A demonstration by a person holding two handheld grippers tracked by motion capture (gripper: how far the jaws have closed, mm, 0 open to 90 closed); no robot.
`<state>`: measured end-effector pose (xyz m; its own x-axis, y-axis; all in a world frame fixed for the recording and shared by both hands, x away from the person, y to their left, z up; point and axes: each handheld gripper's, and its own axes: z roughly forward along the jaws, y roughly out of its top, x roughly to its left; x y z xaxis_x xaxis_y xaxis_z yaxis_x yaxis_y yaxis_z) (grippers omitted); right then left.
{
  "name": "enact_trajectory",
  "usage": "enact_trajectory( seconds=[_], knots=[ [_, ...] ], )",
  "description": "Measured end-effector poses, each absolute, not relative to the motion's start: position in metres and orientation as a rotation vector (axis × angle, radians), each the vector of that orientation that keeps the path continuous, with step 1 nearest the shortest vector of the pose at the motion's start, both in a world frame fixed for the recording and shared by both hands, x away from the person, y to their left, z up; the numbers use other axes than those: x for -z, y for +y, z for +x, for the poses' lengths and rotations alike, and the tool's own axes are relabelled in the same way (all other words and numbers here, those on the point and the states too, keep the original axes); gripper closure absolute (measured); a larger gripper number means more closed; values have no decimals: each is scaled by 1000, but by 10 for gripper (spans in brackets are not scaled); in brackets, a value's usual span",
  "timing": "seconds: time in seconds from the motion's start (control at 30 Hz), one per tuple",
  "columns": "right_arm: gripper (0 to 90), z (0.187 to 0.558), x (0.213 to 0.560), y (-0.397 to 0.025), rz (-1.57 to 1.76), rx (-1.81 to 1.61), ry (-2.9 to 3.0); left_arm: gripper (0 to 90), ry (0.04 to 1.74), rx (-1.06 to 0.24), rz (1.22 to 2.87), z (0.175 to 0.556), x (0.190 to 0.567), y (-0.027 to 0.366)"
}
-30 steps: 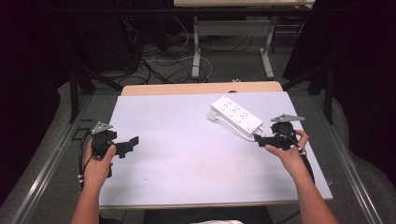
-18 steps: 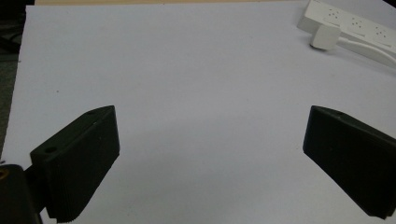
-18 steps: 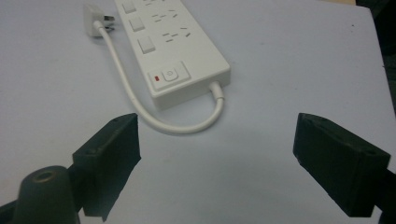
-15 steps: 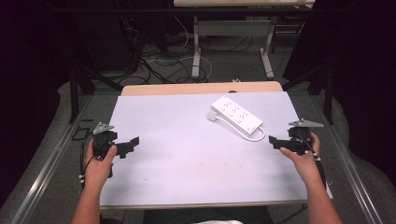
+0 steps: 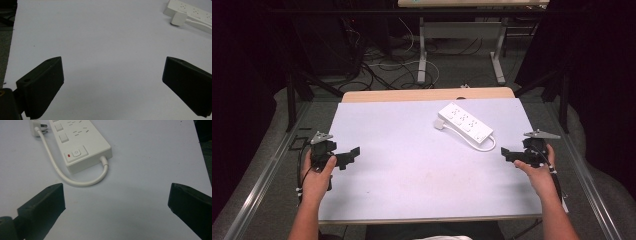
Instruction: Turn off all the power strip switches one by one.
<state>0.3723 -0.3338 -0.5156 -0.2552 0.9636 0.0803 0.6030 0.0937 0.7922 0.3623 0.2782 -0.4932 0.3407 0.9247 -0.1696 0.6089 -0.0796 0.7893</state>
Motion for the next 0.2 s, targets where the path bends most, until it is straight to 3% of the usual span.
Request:
enact_trajectory(
  seconds=[0.2],
  knots=[
    [0,372,515,-335,1529,-1027,1908,32,1365,-487,1785,362,494,280]
  ],
)
